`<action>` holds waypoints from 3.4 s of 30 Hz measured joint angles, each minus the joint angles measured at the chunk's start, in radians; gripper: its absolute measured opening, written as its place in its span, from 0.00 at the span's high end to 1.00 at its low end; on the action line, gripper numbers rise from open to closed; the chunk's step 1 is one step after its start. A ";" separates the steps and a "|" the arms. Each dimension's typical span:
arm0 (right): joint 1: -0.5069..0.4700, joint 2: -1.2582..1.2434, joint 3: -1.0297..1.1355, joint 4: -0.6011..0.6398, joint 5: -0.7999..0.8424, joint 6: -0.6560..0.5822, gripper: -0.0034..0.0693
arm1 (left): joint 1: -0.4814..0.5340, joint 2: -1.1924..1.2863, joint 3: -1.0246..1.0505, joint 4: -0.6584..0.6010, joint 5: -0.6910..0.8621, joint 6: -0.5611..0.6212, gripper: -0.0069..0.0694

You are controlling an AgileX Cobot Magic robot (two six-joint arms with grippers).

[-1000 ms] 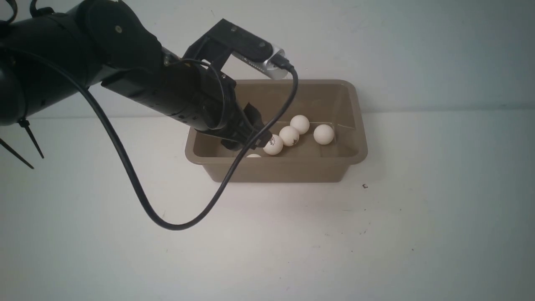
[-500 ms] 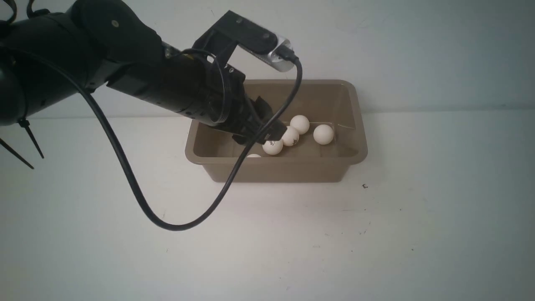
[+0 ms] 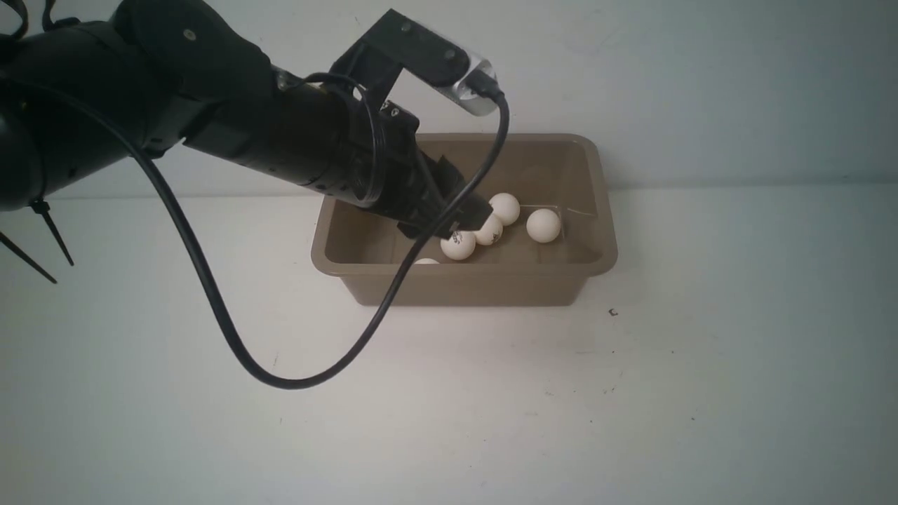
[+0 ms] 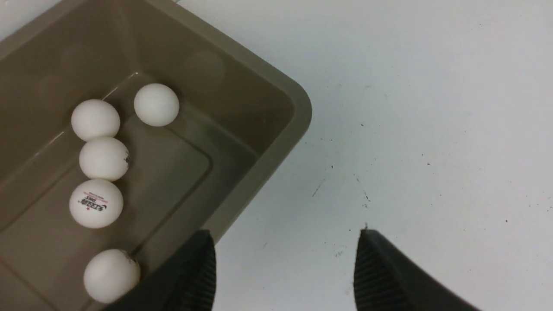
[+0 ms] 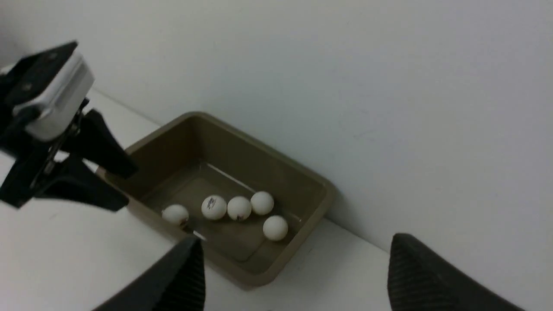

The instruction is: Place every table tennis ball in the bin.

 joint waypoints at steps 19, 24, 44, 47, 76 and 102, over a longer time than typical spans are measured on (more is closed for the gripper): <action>0.014 -0.610 0.782 -0.165 -0.399 0.040 0.25 | 0.000 0.000 0.000 -0.046 0.058 0.012 0.39; 0.014 -0.663 0.828 -0.175 -0.398 0.052 0.27 | 0.000 0.000 0.000 -0.048 0.069 0.013 0.39; 0.014 -0.678 1.136 -0.028 -0.680 0.113 0.44 | 0.000 0.000 0.000 -0.115 0.069 0.055 0.39; 0.014 -0.678 1.146 0.041 -0.653 0.116 0.44 | 0.000 0.000 0.000 -0.116 0.069 0.058 0.39; 0.014 -0.678 1.146 0.202 -0.411 0.120 0.44 | 0.000 0.000 0.000 -0.194 0.095 0.136 0.39; 0.014 -0.838 1.308 -0.048 -0.685 0.120 0.44 | 0.000 0.000 0.000 -0.217 0.129 0.138 0.39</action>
